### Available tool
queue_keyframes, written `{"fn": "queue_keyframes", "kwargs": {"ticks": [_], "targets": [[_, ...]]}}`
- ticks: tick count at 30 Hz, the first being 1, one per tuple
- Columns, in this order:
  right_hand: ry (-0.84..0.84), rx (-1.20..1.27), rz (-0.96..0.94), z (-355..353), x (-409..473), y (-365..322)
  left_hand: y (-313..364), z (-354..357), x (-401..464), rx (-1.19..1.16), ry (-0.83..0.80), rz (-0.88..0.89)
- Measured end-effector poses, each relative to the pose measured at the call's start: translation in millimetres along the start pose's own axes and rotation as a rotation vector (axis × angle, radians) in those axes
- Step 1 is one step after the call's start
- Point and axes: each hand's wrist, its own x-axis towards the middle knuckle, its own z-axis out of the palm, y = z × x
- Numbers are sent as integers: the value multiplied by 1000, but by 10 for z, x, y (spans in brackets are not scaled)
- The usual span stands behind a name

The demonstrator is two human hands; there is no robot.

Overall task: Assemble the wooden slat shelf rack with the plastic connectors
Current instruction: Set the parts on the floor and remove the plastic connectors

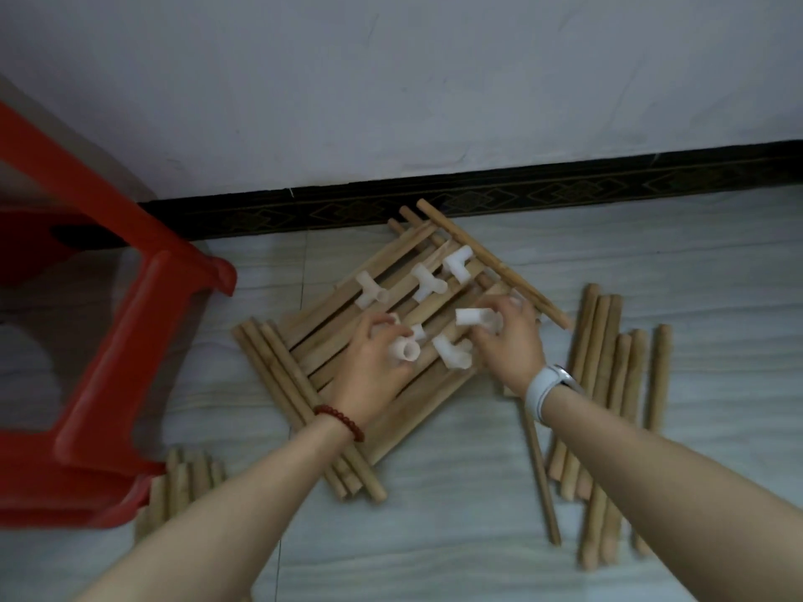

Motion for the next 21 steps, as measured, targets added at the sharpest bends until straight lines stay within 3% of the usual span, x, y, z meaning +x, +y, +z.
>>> {"fn": "queue_keyframes", "kwargs": {"ticks": [3, 6, 8, 12, 16, 21], "targets": [[-106, 80, 35, -140, -443, 178, -10, 224, -487, -15, -177, 5], [-319, -114, -3, -280, -954, 550, -13, 520, -904, 10, -461, -9], [-362, -222, 31, -403, -1247, 799, 75, 701, -1079, 37, -599, 0], [-119, -222, 318, -745, -1620, 1203, 455, 1111, -1203, -50, -700, 23], [130, -23, 650, -1001, -1818, 1619, 858, 1606, -1309, -95, -765, 61], [-1, -38, 680, -1179, -1900, 1849, 1197, 2028, -1499, -119, -863, 121]]}}
